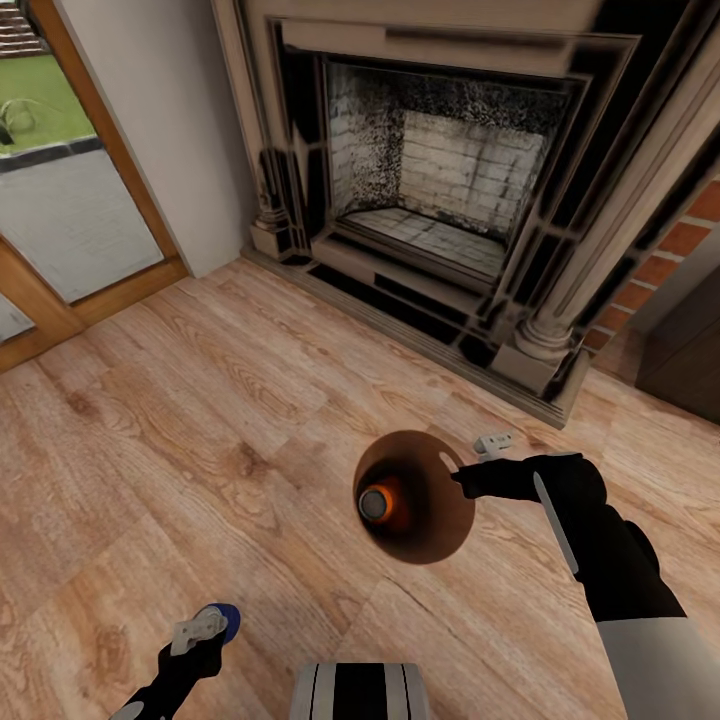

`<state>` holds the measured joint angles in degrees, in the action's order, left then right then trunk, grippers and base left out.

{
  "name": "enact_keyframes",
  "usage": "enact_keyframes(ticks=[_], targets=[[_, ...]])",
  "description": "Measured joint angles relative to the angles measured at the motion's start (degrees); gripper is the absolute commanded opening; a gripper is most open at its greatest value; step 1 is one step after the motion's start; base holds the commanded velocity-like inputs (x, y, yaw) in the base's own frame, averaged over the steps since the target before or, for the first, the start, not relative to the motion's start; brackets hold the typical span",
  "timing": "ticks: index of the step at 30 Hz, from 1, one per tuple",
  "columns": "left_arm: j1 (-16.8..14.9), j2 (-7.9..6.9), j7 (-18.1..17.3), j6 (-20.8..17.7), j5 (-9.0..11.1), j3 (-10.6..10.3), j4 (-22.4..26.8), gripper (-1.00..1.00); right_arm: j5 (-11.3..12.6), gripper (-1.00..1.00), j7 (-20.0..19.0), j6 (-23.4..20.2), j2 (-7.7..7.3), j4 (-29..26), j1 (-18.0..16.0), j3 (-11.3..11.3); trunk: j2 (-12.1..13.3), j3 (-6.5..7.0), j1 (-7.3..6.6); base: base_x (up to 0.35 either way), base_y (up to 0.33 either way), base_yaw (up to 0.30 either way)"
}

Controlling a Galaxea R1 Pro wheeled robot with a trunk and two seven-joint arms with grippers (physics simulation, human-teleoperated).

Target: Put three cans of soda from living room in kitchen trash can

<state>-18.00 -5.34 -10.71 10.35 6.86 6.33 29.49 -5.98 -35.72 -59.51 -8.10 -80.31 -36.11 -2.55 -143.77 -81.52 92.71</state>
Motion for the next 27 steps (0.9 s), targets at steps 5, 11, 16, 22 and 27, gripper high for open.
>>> enact_keyframes(ticks=[5, 11, 16, 22, 27], targets=[[0.0, -0.01, -0.2, -0.3, -0.2, -0.2, 0.0, -1.00, 0.1, -1.00, 0.0, 0.0, 0.00, 0.0, 0.0, 0.0, 0.1, 1.10, -0.13, 0.000, 0.000, 0.000], [0.0, 0.01, -0.2, -0.4, -0.2, -0.2, 0.0, -1.00, 0.0, -1.00, 0.0, 0.0, 0.02, -0.1, 0.0, 0.0, 0.1, 2.43, -0.28, 0.000, 0.000, 0.000], [0.0, 0.04, -0.2, -0.4, -0.2, -0.2, 0.0, -1.00, 0.2, -1.00, 0.0, 0.0, 0.02, -0.1, 0.0, 0.0, 0.2, 3.54, -0.41, 0.000, 0.000, 0.000], [0.0, 0.00, -0.3, -0.4, -0.3, -0.2, 0.0, -1.00, 0.1, -1.00, 0.0, 0.0, 0.08, -0.1, 0.0, -0.1, 0.3, 4.87, -0.57, 0.000, 0.000, 0.000], [0.0, -0.02, -0.3, -0.4, -0.3, -0.2, 0.0, -1.00, 0.1, -1.00, 0.0, 0.0, -0.01, -0.1, 0.0, -0.1, 0.4, 5.97, -0.70, 0.000, 0.000, 0.000]])
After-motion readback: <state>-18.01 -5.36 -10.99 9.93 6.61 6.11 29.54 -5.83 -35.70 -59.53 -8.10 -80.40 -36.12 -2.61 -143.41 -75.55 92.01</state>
